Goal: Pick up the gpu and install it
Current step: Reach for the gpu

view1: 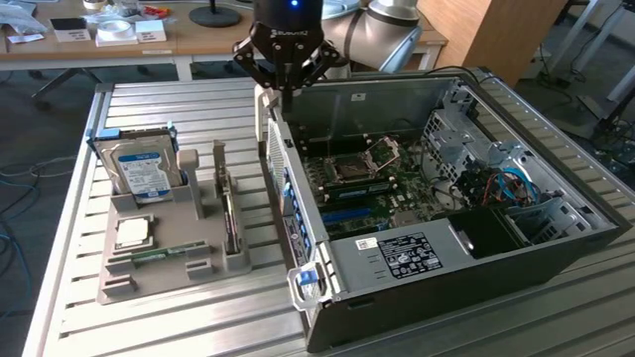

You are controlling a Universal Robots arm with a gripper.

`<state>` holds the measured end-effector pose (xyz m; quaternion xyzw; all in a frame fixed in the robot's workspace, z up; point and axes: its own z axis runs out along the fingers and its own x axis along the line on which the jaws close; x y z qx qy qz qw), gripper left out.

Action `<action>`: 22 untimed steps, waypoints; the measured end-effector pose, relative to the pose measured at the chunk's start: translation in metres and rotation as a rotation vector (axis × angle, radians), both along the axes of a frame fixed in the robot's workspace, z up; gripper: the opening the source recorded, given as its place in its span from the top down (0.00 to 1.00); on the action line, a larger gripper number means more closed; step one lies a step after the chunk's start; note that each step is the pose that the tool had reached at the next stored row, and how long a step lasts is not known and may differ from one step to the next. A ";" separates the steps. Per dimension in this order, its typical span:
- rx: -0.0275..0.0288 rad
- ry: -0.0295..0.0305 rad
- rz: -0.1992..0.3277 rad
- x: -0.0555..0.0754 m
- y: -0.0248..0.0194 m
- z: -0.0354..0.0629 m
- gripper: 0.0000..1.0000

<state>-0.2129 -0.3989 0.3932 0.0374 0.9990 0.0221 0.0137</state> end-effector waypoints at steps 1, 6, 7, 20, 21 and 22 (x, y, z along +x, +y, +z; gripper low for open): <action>0.0001 -0.0001 0.000 -0.003 0.0000 0.0000 0.89; 0.0000 -0.0003 0.000 -0.013 0.0000 0.0000 0.89; 0.0000 -0.0004 0.000 -0.014 0.0000 0.0000 0.89; 0.0000 -0.0004 0.000 -0.022 0.0000 -0.0001 0.89; 0.0000 -0.0003 0.000 -0.022 0.0000 -0.0001 0.89; 0.0000 -0.0003 0.000 -0.023 0.0000 -0.0001 0.89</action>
